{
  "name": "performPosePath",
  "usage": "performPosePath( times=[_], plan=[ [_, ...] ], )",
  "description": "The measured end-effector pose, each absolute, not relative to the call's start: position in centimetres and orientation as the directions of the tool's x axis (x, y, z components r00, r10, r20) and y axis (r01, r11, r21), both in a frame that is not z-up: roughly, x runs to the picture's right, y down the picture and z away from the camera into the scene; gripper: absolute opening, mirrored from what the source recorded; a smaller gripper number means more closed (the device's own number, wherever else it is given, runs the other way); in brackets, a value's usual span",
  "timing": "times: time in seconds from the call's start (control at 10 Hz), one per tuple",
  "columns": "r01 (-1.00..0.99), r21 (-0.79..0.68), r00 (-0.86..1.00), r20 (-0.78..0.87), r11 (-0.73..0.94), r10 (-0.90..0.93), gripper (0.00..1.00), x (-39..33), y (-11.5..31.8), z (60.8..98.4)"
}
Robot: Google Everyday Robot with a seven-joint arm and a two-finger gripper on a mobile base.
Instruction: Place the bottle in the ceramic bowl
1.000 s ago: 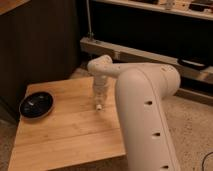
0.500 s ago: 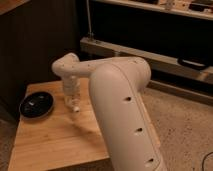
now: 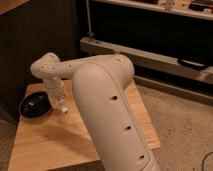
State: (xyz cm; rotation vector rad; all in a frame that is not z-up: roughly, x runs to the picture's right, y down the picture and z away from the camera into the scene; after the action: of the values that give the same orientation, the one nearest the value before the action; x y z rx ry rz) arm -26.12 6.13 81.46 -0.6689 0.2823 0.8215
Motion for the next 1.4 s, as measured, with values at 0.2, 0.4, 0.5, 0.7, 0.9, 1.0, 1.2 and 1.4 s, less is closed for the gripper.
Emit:
performPosePath(
  times=[0.2, 0.4, 0.5, 0.7, 0.9, 1.0, 1.2, 1.4],
  plan=[
    [-0.749, -0.442, 0.662, -0.477, 0.493, 0.579, 0.0, -26.4, 6.3, 81.4],
    [-0.75, -0.441, 0.661, -0.478, 0.492, 0.579, 0.0, -26.3, 6.3, 81.4],
    [-0.75, -0.442, 0.661, -0.478, 0.492, 0.578, 0.0, -26.4, 6.3, 81.4],
    [-0.749, -0.443, 0.663, -0.476, 0.493, 0.578, 0.0, -26.4, 6.3, 81.4],
    [-0.714, -0.474, 0.699, -0.443, 0.515, 0.562, 0.0, -27.2, 6.1, 80.9],
    [-0.676, -0.504, 0.735, -0.409, 0.538, 0.541, 0.0, -28.7, 6.2, 80.5],
    [-0.579, -0.57, 0.812, -0.333, 0.583, 0.48, 0.0, -33.0, 6.5, 79.8],
    [-0.472, -0.635, 0.878, -0.275, 0.612, 0.392, 0.0, -37.1, 8.0, 79.3]
  ],
)
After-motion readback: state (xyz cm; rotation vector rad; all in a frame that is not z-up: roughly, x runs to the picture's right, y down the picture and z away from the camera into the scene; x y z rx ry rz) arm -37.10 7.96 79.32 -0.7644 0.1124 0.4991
